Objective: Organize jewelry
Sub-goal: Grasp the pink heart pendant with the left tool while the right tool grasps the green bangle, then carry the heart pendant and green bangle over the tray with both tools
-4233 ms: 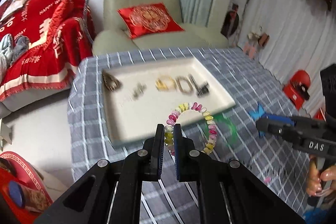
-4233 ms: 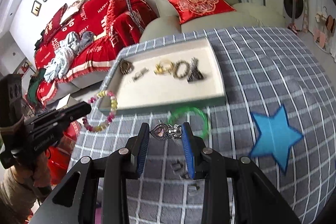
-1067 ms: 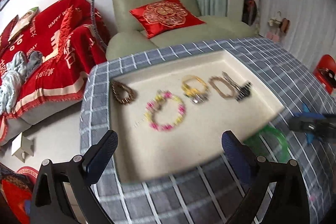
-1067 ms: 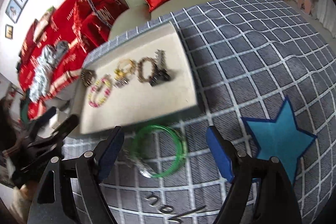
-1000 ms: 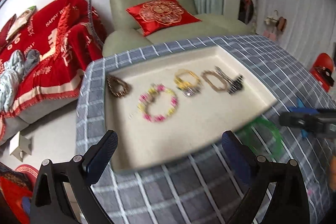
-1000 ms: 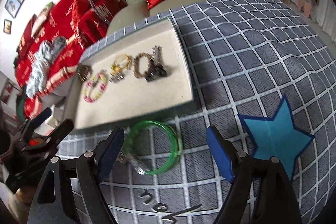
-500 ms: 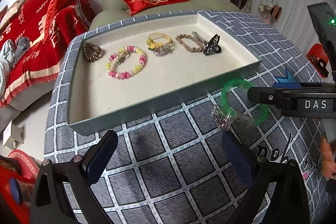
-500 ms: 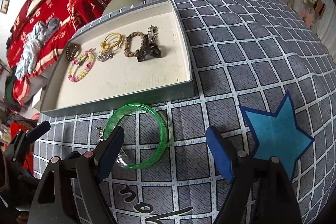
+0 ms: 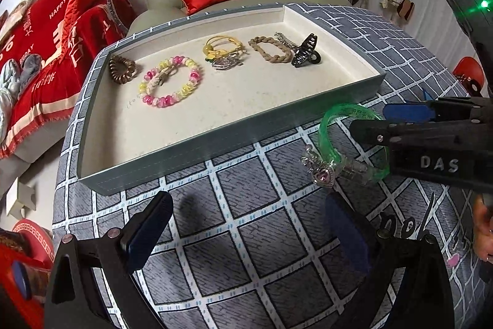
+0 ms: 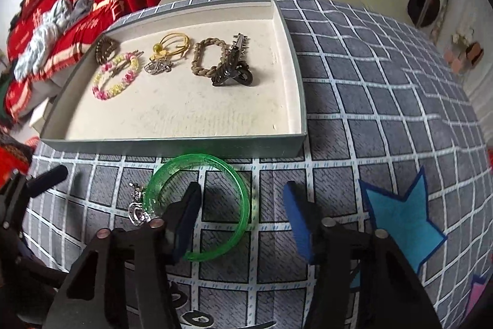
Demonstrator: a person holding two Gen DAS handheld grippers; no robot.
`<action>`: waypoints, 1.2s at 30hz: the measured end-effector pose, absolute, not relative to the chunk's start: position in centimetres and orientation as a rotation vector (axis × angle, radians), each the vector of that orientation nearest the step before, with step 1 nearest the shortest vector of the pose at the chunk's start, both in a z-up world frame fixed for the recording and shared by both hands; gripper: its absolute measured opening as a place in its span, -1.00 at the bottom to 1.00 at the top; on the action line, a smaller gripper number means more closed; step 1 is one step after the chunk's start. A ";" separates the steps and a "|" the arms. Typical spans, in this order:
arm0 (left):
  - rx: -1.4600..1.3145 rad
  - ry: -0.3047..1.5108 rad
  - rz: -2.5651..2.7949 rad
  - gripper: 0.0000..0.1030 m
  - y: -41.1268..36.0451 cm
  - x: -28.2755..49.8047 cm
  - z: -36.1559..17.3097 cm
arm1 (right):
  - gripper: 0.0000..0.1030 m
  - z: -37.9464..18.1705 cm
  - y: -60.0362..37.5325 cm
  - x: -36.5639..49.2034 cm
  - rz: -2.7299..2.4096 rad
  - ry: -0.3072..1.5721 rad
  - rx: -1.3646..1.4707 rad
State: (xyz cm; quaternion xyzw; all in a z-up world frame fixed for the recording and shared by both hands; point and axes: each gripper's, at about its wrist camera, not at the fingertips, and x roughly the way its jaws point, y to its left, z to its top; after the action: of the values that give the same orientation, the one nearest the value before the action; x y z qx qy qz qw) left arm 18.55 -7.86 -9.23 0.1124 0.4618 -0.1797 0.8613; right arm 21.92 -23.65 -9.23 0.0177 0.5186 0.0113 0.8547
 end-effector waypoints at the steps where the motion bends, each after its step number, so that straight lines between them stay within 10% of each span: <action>1: 0.240 0.968 -0.380 1.00 -8.0 18.5 -9.2 | 0.02 -9.3 -23.5 21.9 0.021 1.091 0.017; 9: 0.256 0.971 -0.397 1.00 -9.0 18.8 -9.5 | -0.80 -9.2 -23.5 21.8 0.034 1.085 -0.010; 18: 0.268 0.970 -0.415 0.97 -10.2 19.2 -9.5 | -0.82 -8.9 -24.5 21.0 0.046 1.071 0.044; 24: 0.264 0.976 -0.485 0.33 -11.2 18.9 -9.0 | -0.82 -8.3 -25.2 20.5 0.038 1.058 0.067; 27: 0.288 0.968 -0.527 -0.30 -12.0 18.4 -8.8 | -0.82 -8.1 -25.7 20.4 0.036 1.054 0.096; 36: 0.192 0.971 -0.556 -0.33 -10.5 18.0 -7.7 | -0.82 -7.0 -27.2 19.3 0.042 1.021 0.201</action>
State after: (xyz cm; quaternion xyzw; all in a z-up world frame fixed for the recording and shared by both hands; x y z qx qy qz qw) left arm 17.96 -10.50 -7.70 0.0910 0.4600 -0.2635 0.8430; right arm 19.26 -27.19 -6.97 0.0959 0.4876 0.0201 0.8675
